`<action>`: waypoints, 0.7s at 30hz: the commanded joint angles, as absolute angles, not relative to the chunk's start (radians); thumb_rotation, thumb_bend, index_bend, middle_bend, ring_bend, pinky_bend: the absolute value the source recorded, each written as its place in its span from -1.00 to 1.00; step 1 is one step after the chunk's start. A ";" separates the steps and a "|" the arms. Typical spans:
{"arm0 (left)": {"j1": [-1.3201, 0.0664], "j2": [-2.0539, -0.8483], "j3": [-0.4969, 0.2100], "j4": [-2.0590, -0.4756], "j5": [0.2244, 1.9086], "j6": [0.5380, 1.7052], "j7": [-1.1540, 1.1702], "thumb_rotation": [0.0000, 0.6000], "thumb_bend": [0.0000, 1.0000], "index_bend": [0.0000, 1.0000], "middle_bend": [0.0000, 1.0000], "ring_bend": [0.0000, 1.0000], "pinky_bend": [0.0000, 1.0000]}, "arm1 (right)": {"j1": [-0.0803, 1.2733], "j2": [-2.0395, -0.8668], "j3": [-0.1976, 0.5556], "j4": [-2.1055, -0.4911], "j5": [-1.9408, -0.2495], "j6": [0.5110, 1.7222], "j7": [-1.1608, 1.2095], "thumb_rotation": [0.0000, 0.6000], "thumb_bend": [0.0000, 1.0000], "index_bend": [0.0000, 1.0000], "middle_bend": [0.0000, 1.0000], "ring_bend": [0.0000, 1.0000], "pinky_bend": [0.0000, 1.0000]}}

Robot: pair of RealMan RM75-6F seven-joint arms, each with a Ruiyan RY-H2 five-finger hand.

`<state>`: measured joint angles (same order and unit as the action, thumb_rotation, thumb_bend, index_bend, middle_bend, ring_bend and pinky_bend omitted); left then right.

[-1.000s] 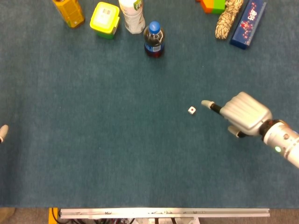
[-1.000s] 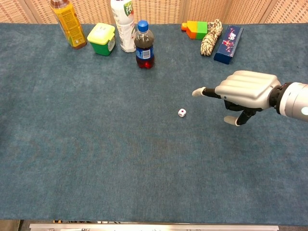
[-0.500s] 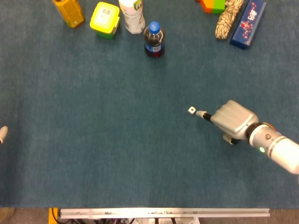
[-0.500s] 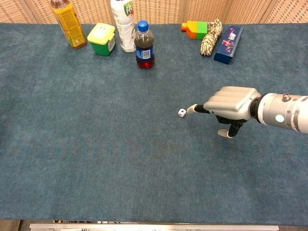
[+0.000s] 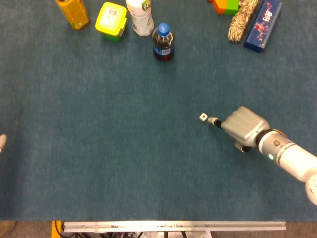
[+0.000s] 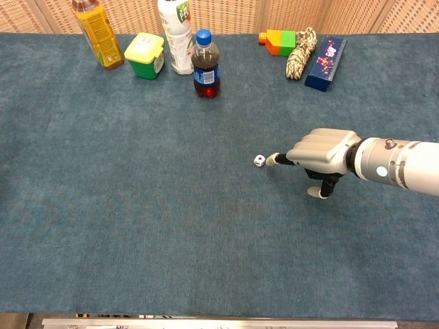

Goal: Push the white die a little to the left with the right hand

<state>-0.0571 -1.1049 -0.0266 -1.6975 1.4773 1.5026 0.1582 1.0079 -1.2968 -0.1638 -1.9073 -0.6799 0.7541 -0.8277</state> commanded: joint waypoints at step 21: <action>-0.049 -1.102 -0.029 -1.680 1.468 1.506 0.135 1.00 -0.56 -0.95 -0.91 -0.86 -0.93 | 1.071 -1.366 -0.146 -1.854 -0.680 0.788 -0.749 1.00 -0.30 -0.94 1.00 1.00 1.00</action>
<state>-0.0496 -1.1023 -0.0293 -1.6799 1.4686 1.5055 0.1352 1.0691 -1.3639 -0.1474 -1.8553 -0.6790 0.7876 -0.7499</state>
